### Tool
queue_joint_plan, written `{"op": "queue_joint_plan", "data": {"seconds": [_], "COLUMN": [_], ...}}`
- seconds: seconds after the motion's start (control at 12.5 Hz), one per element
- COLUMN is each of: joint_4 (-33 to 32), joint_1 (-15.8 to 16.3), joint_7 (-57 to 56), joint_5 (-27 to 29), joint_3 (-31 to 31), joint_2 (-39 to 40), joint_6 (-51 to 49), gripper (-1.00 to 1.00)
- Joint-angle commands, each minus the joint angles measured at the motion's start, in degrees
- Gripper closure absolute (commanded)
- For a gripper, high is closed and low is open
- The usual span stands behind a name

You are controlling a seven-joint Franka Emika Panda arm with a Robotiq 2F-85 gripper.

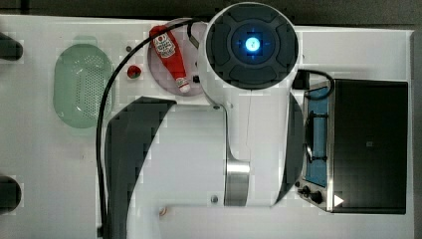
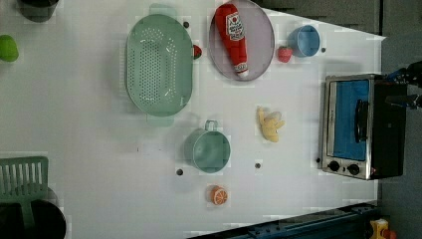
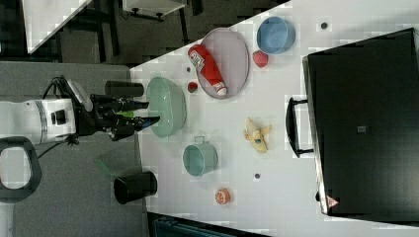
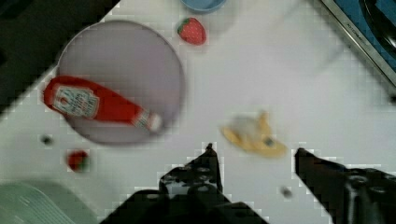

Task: Pick Banana and place it in mug.

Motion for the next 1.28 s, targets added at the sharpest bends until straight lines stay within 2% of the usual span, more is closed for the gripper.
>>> {"op": "queue_joint_plan", "data": {"seconds": [0.08, 0.24, 0.56, 0.96, 1.28], "joint_4": [-5.61, -5.96, -11.65, -23.13, -29.5], "joint_1": [0.73, 0.74, 0.81, 0.86, 0.81], "joint_7": [-0.83, -0.83, -1.19, -9.72, -17.61], "joint_5": [0.6, 0.6, 0.6, 0.6, 0.6], "joint_3": [-2.22, -2.21, -2.11, -2.1, -2.27], "joint_2": [-16.46, -16.31, -14.47, -9.81, -3.76], "joint_6": [-11.49, -11.48, -8.3, 8.71, 20.79], "gripper": [-0.59, -1.0, -1.0, -1.0, -1.0]}}
